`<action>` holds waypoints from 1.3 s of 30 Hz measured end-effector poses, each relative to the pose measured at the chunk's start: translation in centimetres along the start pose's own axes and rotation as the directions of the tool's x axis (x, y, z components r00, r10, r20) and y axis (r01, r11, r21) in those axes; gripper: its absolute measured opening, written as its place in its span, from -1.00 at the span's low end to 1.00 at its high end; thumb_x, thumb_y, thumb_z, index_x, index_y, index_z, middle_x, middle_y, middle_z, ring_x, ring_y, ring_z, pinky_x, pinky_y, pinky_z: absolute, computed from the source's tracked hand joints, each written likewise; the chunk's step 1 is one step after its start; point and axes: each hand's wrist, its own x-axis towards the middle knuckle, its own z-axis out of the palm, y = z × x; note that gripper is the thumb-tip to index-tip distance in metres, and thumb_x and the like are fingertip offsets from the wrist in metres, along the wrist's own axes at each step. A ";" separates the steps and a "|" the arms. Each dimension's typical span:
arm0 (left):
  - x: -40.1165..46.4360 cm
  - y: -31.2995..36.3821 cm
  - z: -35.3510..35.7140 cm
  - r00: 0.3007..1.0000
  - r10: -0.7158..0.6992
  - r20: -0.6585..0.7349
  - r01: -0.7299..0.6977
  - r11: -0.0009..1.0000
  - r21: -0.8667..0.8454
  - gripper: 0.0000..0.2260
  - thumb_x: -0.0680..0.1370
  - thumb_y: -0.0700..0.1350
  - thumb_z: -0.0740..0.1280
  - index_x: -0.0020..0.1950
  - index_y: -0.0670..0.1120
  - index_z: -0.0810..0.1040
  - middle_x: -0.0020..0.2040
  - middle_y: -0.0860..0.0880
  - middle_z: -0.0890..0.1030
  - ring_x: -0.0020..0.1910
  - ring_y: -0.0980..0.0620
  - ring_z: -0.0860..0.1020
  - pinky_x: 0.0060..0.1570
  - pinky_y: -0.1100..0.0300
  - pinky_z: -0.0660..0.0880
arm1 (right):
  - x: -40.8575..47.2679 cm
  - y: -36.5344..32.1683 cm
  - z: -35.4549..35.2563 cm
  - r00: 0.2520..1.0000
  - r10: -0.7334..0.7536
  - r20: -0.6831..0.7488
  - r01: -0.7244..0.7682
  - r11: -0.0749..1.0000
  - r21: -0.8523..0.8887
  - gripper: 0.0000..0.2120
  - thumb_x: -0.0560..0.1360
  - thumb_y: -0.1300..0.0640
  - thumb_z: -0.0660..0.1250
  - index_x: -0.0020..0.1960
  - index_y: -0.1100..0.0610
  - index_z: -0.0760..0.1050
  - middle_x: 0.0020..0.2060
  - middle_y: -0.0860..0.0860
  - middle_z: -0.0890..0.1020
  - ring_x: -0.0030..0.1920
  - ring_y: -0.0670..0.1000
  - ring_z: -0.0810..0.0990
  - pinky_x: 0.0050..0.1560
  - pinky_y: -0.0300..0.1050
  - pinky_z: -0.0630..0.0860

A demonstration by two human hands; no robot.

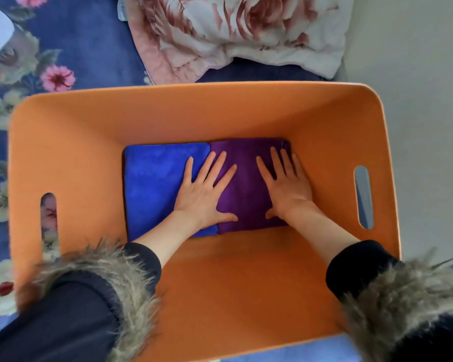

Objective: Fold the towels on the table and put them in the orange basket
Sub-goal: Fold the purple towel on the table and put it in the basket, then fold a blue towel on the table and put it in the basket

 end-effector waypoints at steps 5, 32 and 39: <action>0.4 0.1 0.5 0.999 -0.008 0.038 0.008 1.000 0.001 -0.04 0.31 0.53 0.01 0.43 0.06 -0.41 0.41 -0.06 -0.47 0.40 -0.07 -0.47 0.30 -0.27 -0.40 | 0.9 -0.5 0.4 0.999 0.003 0.033 -0.002 0.999 -0.033 0.30 0.24 -0.27 0.47 0.41 0.08 -0.54 0.45 0.22 -0.36 0.47 0.21 -0.33 0.39 0.13 -0.38; -20.3 9.3 -26.1 0.869 0.219 -0.443 -0.383 0.865 -0.324 -0.65 0.58 -0.05 0.23 0.36 -0.08 0.41 0.37 -0.04 0.41 0.41 -0.01 0.29 0.40 -0.05 0.15 | -36.3 0.8 -8.0 0.670 0.633 -0.388 -0.119 0.607 0.785 -0.42 0.51 -0.09 0.25 0.47 -0.01 0.15 0.43 0.01 0.27 0.43 0.04 0.22 0.41 0.04 0.15; -27.2 17.6 -27.3 0.700 0.591 -0.401 -0.701 0.675 -0.229 -0.64 0.55 -0.10 0.30 0.34 -0.13 0.45 0.33 -0.10 0.46 0.34 -0.04 0.39 0.34 0.07 0.27 | -50.4 -3.0 -0.6 0.420 0.905 -0.064 -0.279 0.196 0.940 -0.42 0.52 -0.11 0.23 0.48 0.00 0.17 0.43 0.03 0.28 0.41 0.03 0.26 0.35 -0.06 0.22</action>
